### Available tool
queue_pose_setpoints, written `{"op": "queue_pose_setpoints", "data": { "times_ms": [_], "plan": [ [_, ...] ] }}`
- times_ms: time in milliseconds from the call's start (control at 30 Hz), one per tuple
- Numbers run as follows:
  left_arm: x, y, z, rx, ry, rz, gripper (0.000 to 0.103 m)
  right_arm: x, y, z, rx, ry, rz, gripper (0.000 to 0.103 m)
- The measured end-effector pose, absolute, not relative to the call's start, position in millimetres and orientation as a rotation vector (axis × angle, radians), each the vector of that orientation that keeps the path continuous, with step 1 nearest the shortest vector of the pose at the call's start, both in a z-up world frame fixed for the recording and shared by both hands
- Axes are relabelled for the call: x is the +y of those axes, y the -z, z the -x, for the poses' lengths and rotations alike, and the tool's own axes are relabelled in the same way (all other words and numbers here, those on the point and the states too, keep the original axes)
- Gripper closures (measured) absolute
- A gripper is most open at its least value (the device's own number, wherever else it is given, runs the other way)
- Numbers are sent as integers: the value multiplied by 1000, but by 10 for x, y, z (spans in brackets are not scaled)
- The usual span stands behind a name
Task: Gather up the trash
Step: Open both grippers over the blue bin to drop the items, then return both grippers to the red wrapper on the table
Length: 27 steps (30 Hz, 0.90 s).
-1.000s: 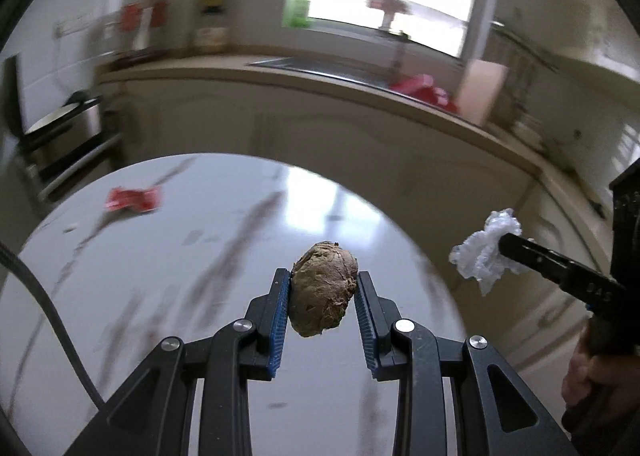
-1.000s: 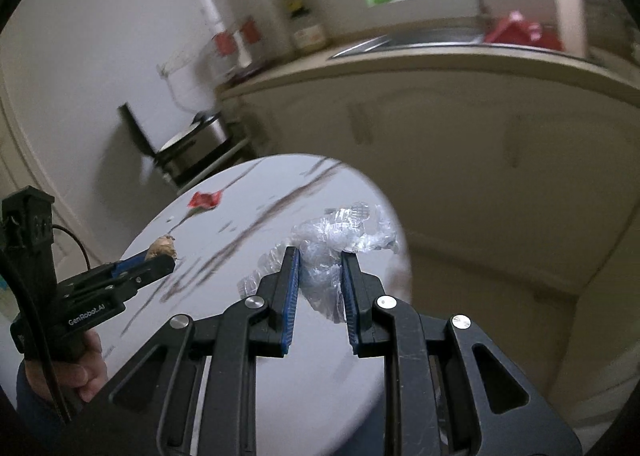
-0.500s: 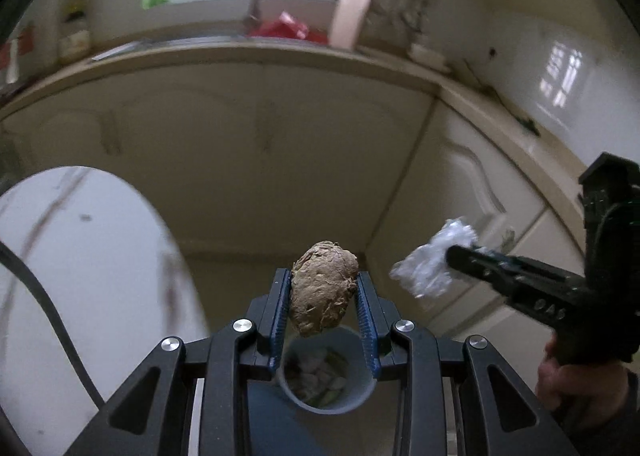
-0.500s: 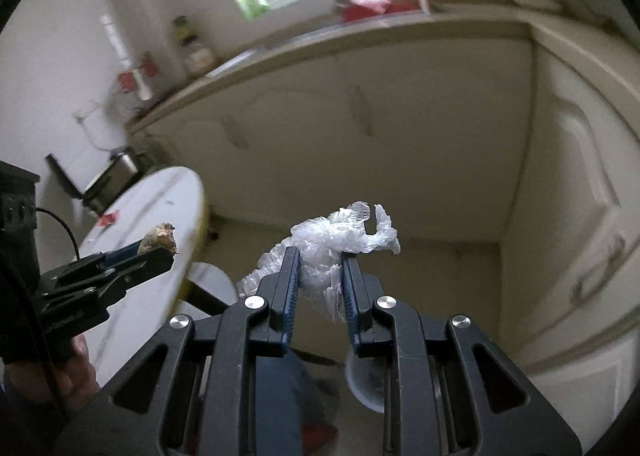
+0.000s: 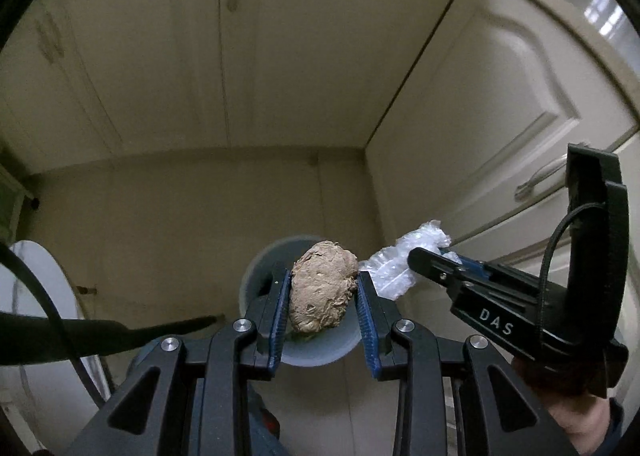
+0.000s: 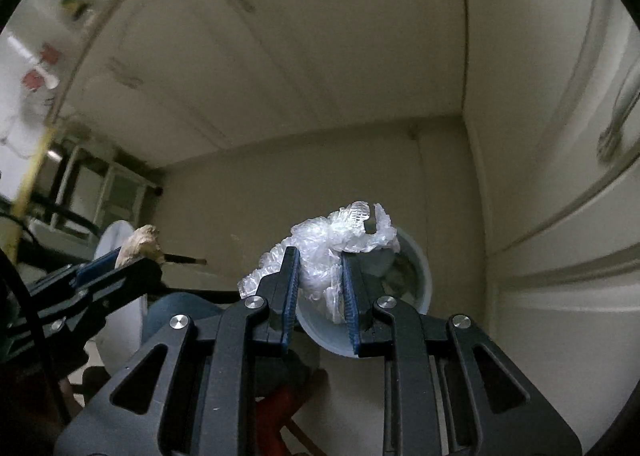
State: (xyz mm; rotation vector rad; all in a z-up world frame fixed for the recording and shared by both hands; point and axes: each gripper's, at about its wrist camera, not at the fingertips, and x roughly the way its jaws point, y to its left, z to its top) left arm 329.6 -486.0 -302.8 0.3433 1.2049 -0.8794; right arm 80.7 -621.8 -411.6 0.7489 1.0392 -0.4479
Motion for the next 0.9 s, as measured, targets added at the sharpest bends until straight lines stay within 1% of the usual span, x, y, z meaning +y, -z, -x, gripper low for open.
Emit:
{"op": "queue_pose_setpoints", "data": {
  "times_ms": [100, 233, 267, 300, 333, 367, 400, 433, 467, 500, 533, 667, 767, 900],
  "plan": [
    [-4872, 3215, -3343, 1258, 866, -369, 73, -6265, 4279, -850, 1066, 453, -778, 82],
    [-4979, 3427, -3398, 1315, 851, -390, 71, -6334, 4505, -902, 1107, 455, -806, 75],
    [-5049, 3437, -3412, 1324, 853, -392, 65, -6338, 4542, -912, 1113, 451, -812, 73],
    [-5124, 3445, -3430, 1331, 858, -393, 61, -6343, 4582, -914, 1120, 448, -816, 66],
    [-5138, 3446, -3448, 1333, 860, -394, 50, -6357, 4627, -914, 1129, 450, -819, 49],
    [-5148, 3443, -3457, 1328, 845, -405, 42, -6370, 4666, -913, 1136, 468, -822, 38],
    [-5154, 3447, -3465, 1328, 830, -411, 39, -6377, 4680, -906, 1133, 476, -832, 23],
    [-5152, 3450, -3477, 1333, 817, -408, 32, -6372, 4682, -877, 1130, 485, -838, 19],
    [-5160, 3458, -3474, 1339, 811, -401, 29, -6384, 4682, -850, 1125, 498, -844, 15],
    [-5154, 3449, -3478, 1339, 805, -393, 28, -6385, 4678, -821, 1123, 513, -843, 6],
    [-5154, 3433, -3470, 1333, 796, -389, 28, -6392, 4656, -783, 1117, 532, -840, 0],
    [-5161, 3314, -3407, 1284, 782, -400, 28, -6440, 4603, -636, 1087, 565, -853, 0],
    [-5044, 3106, -3270, 1226, 794, -391, 23, -6483, 4479, -519, 1040, 601, -885, 0],
    [-4899, 2848, -3092, 1144, 824, -372, 21, -6541, 4233, -394, 972, 629, -904, 0]
  ]
}}
